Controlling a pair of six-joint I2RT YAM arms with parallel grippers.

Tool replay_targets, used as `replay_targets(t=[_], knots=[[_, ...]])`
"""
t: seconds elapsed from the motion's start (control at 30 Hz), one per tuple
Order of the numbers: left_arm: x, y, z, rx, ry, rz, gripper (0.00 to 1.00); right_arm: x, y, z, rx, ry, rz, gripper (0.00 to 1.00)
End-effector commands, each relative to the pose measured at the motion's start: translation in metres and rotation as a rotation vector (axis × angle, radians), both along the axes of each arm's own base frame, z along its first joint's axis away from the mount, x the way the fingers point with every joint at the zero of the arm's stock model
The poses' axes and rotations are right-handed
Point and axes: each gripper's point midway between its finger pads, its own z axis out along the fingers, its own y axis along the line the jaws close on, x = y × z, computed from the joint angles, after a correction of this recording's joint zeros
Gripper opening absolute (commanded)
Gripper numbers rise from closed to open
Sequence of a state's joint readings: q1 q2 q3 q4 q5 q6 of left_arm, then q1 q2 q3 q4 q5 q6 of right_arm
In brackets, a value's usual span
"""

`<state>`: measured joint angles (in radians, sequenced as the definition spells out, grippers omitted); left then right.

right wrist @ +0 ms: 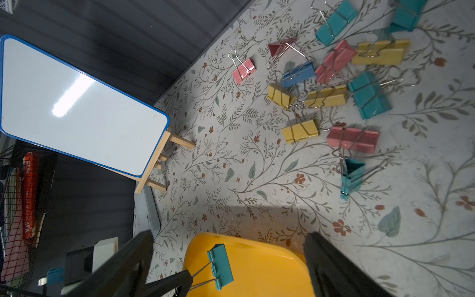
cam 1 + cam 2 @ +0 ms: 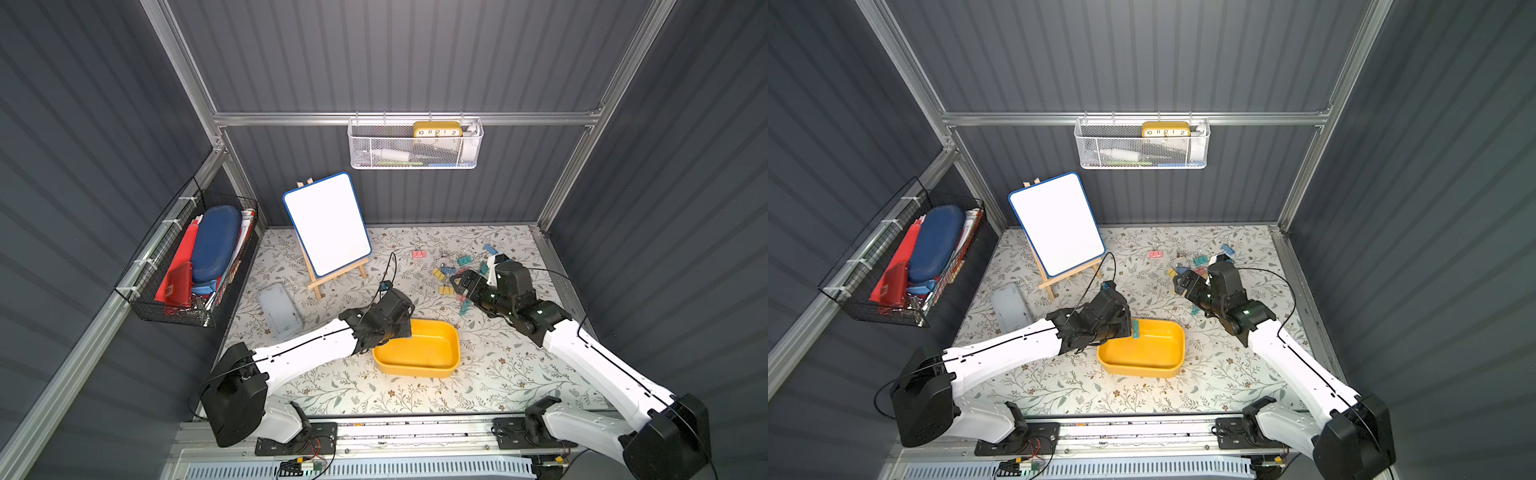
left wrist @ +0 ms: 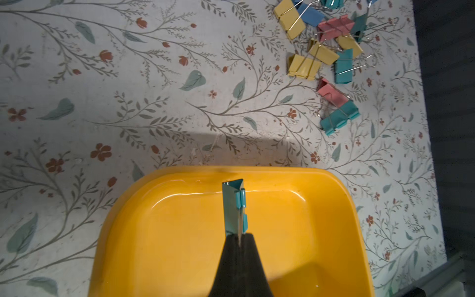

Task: Put the binder clips in the storage box
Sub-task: Place the binder clip in the storage box.

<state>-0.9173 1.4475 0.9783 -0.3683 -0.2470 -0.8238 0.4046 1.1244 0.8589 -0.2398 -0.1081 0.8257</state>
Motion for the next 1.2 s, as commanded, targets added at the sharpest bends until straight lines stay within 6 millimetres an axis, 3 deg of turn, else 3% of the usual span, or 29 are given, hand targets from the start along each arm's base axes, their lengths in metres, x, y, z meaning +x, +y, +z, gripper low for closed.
replay_targets(t=[0.0,0.13,0.4,0.63,0.7,0.83,0.97,1.07,1.17], knots=[[0.002,0.021,-0.025,0.14,0.021,0.058,0.0,-0.004,-0.002,-0.01,-0.019,0.027,0.008,0.96],[-0.004,0.032,-0.043,0.216,0.058,0.058,0.0,-0.005,-0.002,-0.012,-0.02,0.035,0.01,0.96],[-0.009,0.053,-0.031,0.25,0.032,0.092,0.0,-0.005,0.002,-0.017,-0.008,0.051,0.024,0.96],[0.007,0.04,-0.043,0.355,0.019,0.048,0.0,-0.005,0.006,-0.018,-0.007,0.073,0.047,0.95],[0.01,0.032,-0.042,0.346,0.002,0.031,0.13,-0.006,0.004,-0.021,-0.02,0.077,0.041,0.95],[0.015,-0.004,-0.022,0.22,-0.043,-0.033,0.33,-0.006,-0.006,-0.031,-0.069,0.08,0.011,0.95],[0.015,-0.039,0.0,0.059,-0.077,-0.097,0.42,-0.003,-0.017,-0.046,-0.129,0.124,-0.018,0.95],[0.019,-0.048,0.022,-0.016,-0.115,-0.088,0.43,-0.002,-0.023,-0.065,-0.164,0.189,-0.032,0.95],[0.021,-0.046,0.064,-0.115,-0.185,-0.057,0.45,0.0,-0.029,-0.084,-0.206,0.237,-0.047,0.95]])
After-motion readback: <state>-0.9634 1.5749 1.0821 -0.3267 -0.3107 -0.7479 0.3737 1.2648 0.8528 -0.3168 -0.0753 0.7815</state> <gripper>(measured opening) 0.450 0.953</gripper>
